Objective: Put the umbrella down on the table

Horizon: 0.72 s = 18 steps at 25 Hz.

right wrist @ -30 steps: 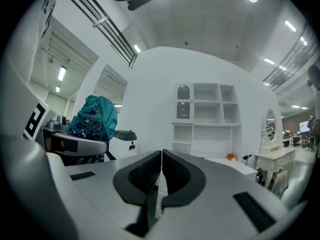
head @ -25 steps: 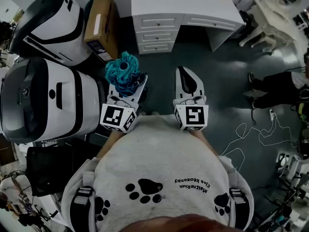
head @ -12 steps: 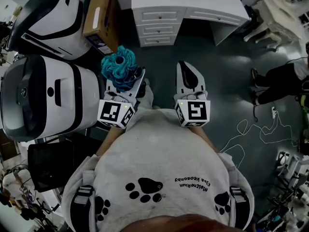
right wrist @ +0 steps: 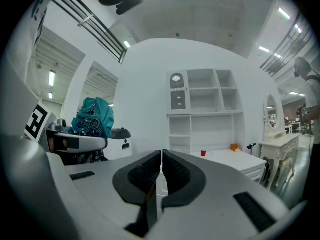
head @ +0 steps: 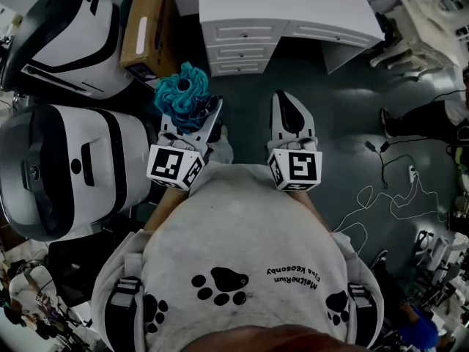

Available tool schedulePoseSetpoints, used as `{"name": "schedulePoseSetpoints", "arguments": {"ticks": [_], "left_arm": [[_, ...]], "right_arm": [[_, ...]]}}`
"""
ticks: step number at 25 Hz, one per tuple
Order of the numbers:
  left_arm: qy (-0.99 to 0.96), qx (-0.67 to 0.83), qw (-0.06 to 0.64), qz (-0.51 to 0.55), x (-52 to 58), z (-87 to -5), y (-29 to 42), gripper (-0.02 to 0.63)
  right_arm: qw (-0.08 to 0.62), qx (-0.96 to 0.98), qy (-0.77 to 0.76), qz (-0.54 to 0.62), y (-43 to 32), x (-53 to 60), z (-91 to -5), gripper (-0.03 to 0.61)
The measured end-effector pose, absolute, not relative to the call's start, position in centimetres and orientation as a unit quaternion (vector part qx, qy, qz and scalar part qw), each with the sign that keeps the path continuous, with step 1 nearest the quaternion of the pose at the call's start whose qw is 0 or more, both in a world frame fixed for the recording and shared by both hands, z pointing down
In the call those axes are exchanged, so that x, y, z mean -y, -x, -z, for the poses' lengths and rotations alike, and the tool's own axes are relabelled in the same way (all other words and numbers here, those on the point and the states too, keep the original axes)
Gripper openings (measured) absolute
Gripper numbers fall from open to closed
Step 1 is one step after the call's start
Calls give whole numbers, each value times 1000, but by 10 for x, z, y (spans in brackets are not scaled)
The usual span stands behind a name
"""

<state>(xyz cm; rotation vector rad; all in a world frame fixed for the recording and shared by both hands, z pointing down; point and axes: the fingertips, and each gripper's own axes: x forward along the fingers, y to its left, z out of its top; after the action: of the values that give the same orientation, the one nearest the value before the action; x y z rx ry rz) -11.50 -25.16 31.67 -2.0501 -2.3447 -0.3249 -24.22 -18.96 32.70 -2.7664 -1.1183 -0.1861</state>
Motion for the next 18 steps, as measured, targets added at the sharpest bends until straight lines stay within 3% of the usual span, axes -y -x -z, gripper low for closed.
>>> {"name": "schedulePoseSetpoints", "arguments": {"ticks": [18], "left_arm": [[573, 810, 5, 123, 81, -350, 14, 247]], "right_arm": [[99, 483, 867, 73, 167, 44, -361, 34]]}}
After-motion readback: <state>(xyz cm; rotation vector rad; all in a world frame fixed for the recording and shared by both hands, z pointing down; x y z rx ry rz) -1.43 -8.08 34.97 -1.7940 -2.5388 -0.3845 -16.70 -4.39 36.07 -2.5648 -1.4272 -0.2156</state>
